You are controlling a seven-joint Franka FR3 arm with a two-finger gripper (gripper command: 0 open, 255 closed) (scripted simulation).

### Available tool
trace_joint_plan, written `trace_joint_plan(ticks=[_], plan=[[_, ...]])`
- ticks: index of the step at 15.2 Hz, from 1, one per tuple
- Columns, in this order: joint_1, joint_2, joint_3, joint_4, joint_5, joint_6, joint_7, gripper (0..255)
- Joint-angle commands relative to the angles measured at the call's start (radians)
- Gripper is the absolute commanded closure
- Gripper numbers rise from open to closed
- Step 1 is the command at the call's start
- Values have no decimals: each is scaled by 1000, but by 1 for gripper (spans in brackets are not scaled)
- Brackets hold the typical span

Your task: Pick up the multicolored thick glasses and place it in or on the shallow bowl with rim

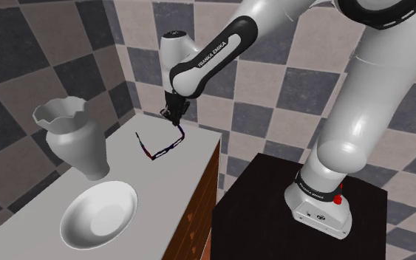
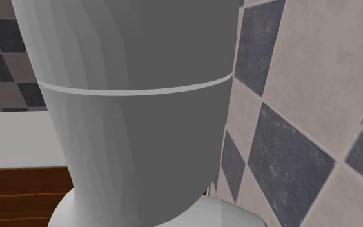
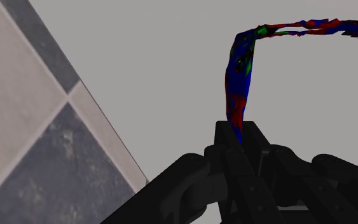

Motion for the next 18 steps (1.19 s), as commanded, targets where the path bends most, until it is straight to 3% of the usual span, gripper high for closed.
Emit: trace_joint_plan(ticks=[1, 11, 18], plan=[[0, -21, 1, 5, 10, -26, -7, 255], [1, -92, 1, 64, 43, -153, -36, 255], [81, -90, 95, 87, 19, -185, 151, 255]])
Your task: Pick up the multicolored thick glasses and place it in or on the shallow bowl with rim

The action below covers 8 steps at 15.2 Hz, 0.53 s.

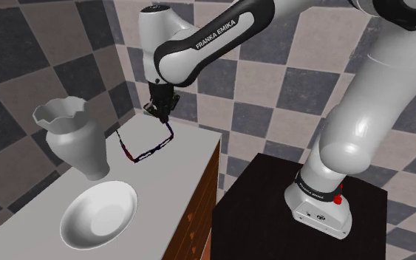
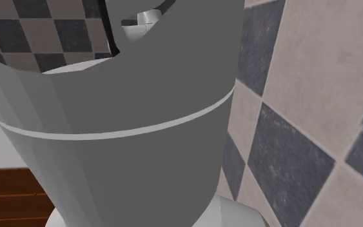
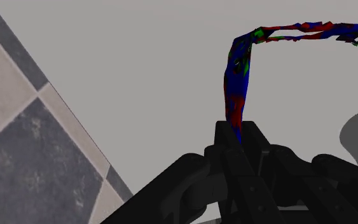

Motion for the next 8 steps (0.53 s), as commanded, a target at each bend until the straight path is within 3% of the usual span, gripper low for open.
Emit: trace_joint_plan(ticks=[1, 8], plan=[[24, 11, 29, 15, -11, -9, 61, 255], [106, 71, 119, 103, -59, -59, 255, 255]])
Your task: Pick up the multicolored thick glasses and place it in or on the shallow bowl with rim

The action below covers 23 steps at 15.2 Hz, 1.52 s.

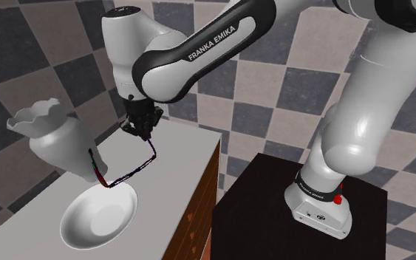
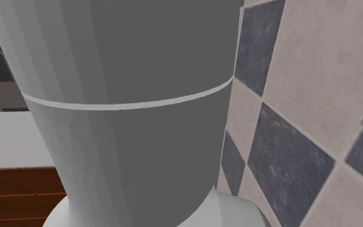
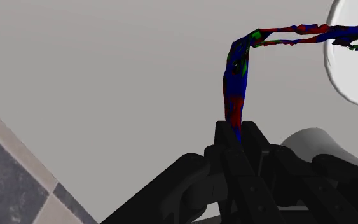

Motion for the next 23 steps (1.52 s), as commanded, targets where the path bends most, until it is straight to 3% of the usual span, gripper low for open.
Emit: trace_joint_plan(ticks=[1, 9, 23], plan=[[25, 26, 25, 36, -18, -18, 59, 255], [137, 161, 100, 211, -110, -105, 275, 255], [152, 249, 78, 123, -189, 53, 342, 255]])
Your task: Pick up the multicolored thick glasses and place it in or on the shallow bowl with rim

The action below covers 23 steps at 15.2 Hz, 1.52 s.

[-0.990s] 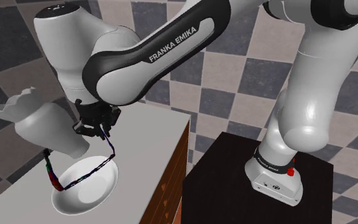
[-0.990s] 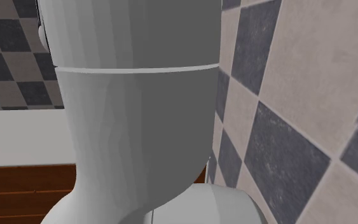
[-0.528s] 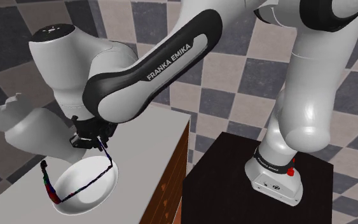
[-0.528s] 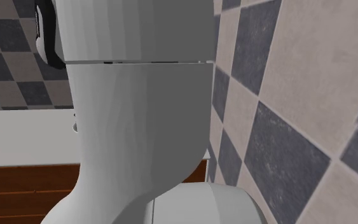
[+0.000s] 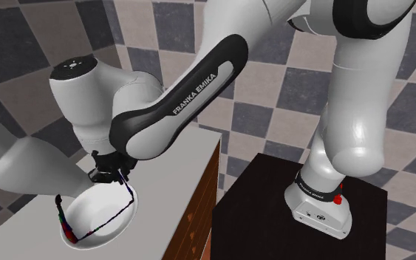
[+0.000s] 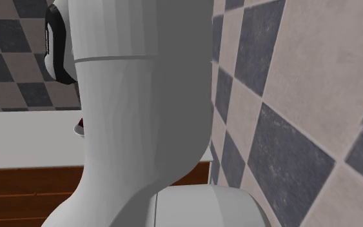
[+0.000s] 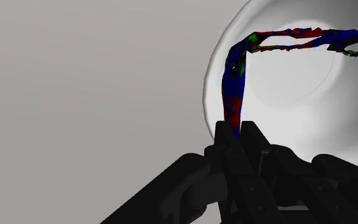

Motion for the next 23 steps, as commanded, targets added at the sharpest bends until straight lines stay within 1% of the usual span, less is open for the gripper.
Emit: trace_joint_plan(ticks=[1, 3, 10, 11, 16, 20, 23], plan=[[3, 14, -4, -12, -14, 23, 12, 255], [7, 28, -9, -20, -27, 43, 22, 255], [8, 28, -10, -20, -26, 43, 22, 255], [8, 29, -10, -17, -26, 41, 22, 0], [8, 28, -10, -20, -26, 43, 22, 0], [-3, -53, 15, 11, 40, -55, -20, 0], [-3, -53, 14, 10, 40, -55, -20, 0]])
